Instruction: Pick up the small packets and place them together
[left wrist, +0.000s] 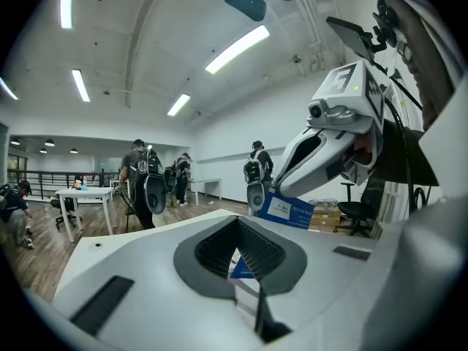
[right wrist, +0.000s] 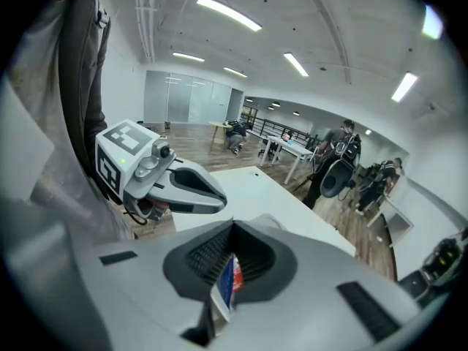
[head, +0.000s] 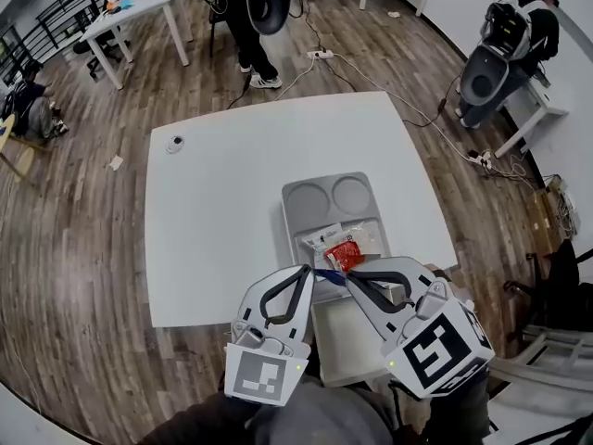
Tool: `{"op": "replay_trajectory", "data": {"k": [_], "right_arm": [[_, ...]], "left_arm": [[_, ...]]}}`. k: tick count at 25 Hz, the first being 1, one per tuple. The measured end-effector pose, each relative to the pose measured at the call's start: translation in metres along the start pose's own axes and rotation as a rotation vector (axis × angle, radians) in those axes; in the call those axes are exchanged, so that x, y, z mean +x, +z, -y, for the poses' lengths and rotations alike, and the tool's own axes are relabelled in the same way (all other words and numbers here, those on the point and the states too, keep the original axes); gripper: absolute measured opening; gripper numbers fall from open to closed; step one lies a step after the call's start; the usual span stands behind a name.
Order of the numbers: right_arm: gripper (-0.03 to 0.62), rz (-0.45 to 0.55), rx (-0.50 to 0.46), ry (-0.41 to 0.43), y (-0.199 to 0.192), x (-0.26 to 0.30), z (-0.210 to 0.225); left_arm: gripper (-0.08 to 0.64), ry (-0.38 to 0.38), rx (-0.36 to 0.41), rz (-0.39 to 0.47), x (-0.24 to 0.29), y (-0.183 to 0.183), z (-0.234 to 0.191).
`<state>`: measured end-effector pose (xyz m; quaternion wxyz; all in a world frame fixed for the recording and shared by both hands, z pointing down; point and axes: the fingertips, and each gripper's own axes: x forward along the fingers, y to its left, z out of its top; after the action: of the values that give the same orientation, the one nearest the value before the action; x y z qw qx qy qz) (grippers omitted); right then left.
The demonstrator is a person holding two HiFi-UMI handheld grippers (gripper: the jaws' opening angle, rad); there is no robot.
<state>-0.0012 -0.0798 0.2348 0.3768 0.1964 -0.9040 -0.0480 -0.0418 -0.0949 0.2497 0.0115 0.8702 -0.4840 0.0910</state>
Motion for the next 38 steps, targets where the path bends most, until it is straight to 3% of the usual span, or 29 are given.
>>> {"op": "replay_trajectory", "data": {"k": [9, 15, 22, 30, 34, 38], "right_arm": [[0.003, -0.027, 0.092, 0.069, -0.026, 0.058, 0.041], [0.004, -0.066, 0.135, 0.012, -0.047, 0.1, 0.067], [0.12, -0.087, 0.202, -0.005, -0.068, 0.115, 0.068], [0.12, 0.089, 0.266, -0.187, -0.046, 0.037, 0.097], [0.12, 0.154, 0.329, -0.223, -0.048, -0.001, 0.087], [0.119, 0.271, 0.428, -0.235, -0.038, -0.027, 0.061]], "left_arm": [[0.0, 0.05, -0.038, -0.057, 0.008, -0.027, -0.024], [0.0, 0.074, -0.044, -0.105, 0.0, -0.046, -0.036], [0.0, 0.095, -0.046, -0.123, -0.009, -0.052, -0.032], [0.0, 0.177, -0.063, -0.112, -0.02, -0.035, -0.036], [0.0, 0.27, -0.09, -0.099, -0.033, -0.029, -0.048], [0.0, 0.268, -0.064, -0.036, -0.045, -0.007, -0.045]]}}
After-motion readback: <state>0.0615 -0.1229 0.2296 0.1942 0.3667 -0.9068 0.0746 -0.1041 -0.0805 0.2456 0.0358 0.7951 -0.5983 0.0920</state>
